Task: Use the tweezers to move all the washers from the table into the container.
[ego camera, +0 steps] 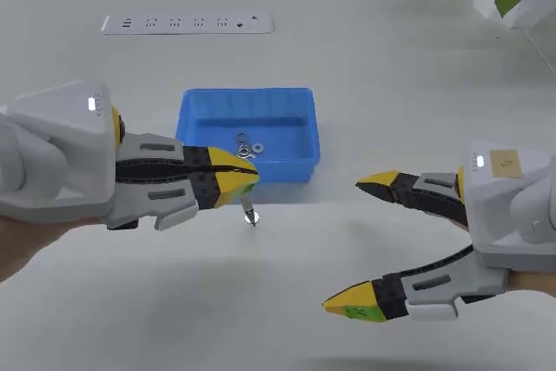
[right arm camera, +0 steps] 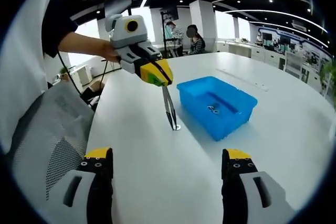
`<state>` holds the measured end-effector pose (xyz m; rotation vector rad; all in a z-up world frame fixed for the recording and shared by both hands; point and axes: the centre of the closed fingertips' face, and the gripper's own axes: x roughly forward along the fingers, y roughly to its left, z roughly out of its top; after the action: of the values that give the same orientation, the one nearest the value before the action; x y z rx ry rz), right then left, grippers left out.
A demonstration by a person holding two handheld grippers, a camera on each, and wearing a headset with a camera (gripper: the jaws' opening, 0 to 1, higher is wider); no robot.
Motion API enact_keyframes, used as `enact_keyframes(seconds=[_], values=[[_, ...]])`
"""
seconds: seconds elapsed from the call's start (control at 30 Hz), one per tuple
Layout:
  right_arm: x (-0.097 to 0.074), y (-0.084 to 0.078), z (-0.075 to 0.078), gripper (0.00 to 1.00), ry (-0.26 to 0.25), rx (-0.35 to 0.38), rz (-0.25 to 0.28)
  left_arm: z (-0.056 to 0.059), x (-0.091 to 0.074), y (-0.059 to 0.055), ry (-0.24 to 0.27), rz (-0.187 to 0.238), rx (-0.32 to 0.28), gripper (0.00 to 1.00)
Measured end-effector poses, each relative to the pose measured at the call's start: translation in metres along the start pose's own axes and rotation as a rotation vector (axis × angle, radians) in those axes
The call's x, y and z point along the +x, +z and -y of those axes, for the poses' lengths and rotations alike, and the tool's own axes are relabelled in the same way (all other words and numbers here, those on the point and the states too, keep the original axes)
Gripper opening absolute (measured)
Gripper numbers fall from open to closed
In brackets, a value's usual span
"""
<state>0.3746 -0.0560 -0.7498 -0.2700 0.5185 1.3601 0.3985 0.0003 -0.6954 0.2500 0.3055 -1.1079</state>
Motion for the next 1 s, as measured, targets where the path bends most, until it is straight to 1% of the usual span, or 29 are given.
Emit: enact_keyframes(seconds=[0.07, 0.1, 0.17, 0.27, 0.37, 0.43, 0.5, 0.53, 0.63, 0.77, 0.8, 0.83, 1.0], values=[[0.004, 0.008, -0.001, 0.78, 0.028, 0.001, 0.018, 0.001, 0.001, 0.0, -0.008, -0.002, -0.002, 0.04], [0.007, 0.012, 0.0, 0.73, 0.031, 0.002, 0.026, 0.001, 0.001, 0.0, -0.009, -0.004, -0.003, 0.04], [0.013, 0.017, 0.002, 0.69, 0.041, -0.005, 0.035, 0.002, 0.001, 0.0, -0.014, -0.007, -0.005, 0.04], [0.026, 0.023, 0.002, 0.64, 0.074, -0.017, 0.037, 0.002, 0.002, 0.0, -0.015, -0.01, -0.01, 0.04], [0.044, 0.025, -0.001, 0.59, 0.132, -0.032, 0.017, 0.001, 0.002, 0.0, -0.013, -0.013, -0.013, 0.04], [0.057, 0.024, -0.003, 0.55, 0.172, -0.06, -0.004, 0.0, 0.003, 0.0, -0.013, -0.012, -0.016, 0.04], [0.069, 0.025, -0.003, 0.5, 0.2, -0.099, -0.012, 0.0, 0.003, 0.0, -0.015, -0.014, -0.024, 0.04], [0.071, 0.026, -0.003, 0.48, 0.204, -0.104, -0.013, -0.001, 0.003, 0.0, -0.014, -0.014, -0.025, 0.04], [0.084, 0.03, -0.004, 0.4, 0.237, -0.123, -0.024, -0.001, 0.003, 0.0, -0.015, -0.011, -0.033, 0.04], [0.091, 0.031, -0.008, 0.32, 0.276, -0.136, -0.045, -0.002, 0.003, 0.0, -0.015, -0.012, -0.037, 0.04], [0.091, 0.03, -0.009, 0.29, 0.283, -0.157, -0.052, -0.002, 0.003, -0.001, -0.015, -0.013, -0.037, 0.04], [0.091, 0.03, -0.009, 0.27, 0.285, -0.17, -0.058, -0.001, 0.003, -0.001, -0.015, -0.014, -0.037, 0.04], [0.09, 0.029, -0.006, 0.21, 0.288, -0.186, -0.07, 0.0, 0.005, -0.001, -0.024, -0.013, -0.032, 0.04]])
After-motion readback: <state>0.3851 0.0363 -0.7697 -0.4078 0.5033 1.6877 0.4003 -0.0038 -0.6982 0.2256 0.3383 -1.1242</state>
